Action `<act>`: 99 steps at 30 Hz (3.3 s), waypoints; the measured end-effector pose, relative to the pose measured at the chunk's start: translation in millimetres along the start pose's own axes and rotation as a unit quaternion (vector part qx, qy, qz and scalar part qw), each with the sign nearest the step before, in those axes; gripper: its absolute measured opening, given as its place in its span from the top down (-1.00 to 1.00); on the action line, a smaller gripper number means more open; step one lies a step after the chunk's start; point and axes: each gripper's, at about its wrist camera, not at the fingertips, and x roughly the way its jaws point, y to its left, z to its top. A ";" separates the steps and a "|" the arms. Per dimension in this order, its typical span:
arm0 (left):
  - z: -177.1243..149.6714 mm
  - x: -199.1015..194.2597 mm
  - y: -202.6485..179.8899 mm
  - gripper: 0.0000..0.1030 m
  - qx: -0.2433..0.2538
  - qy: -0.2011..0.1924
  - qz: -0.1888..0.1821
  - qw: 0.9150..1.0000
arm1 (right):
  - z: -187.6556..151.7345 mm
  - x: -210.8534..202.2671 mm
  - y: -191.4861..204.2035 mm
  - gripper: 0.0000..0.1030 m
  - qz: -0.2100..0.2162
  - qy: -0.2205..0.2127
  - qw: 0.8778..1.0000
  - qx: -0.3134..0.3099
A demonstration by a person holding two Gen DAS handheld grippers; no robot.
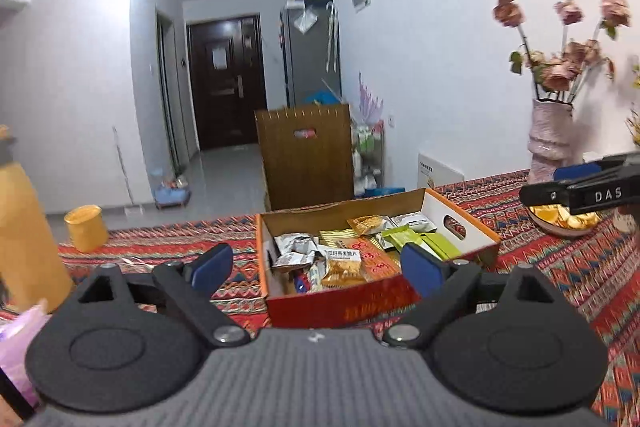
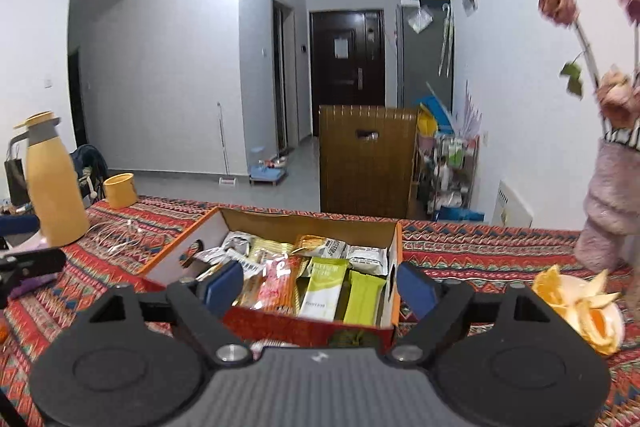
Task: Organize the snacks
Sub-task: 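Withdraw both tools from the box back toward the pile, then grasp a pumpkin-seed cracker packet with each tool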
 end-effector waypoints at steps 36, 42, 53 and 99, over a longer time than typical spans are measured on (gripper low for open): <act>-161.7 -138.3 -68.5 -1.00 -0.041 0.101 -0.004 0.994 | -225.2 -169.5 71.1 -0.97 -0.010 0.088 0.996 -0.002; -161.9 -127.8 -65.1 -1.00 -0.048 0.113 -0.001 0.992 | -220.3 -158.8 64.3 -0.97 -0.011 0.095 0.995 0.004; -137.1 -79.6 -52.8 -1.00 -0.054 0.117 -0.026 0.991 | -202.9 -114.3 51.0 -0.96 -0.010 0.109 0.994 0.012; -83.6 141.9 3.6 0.21 -0.080 0.133 -0.157 0.975 | -137.4 66.1 9.0 0.20 0.038 0.076 0.992 0.094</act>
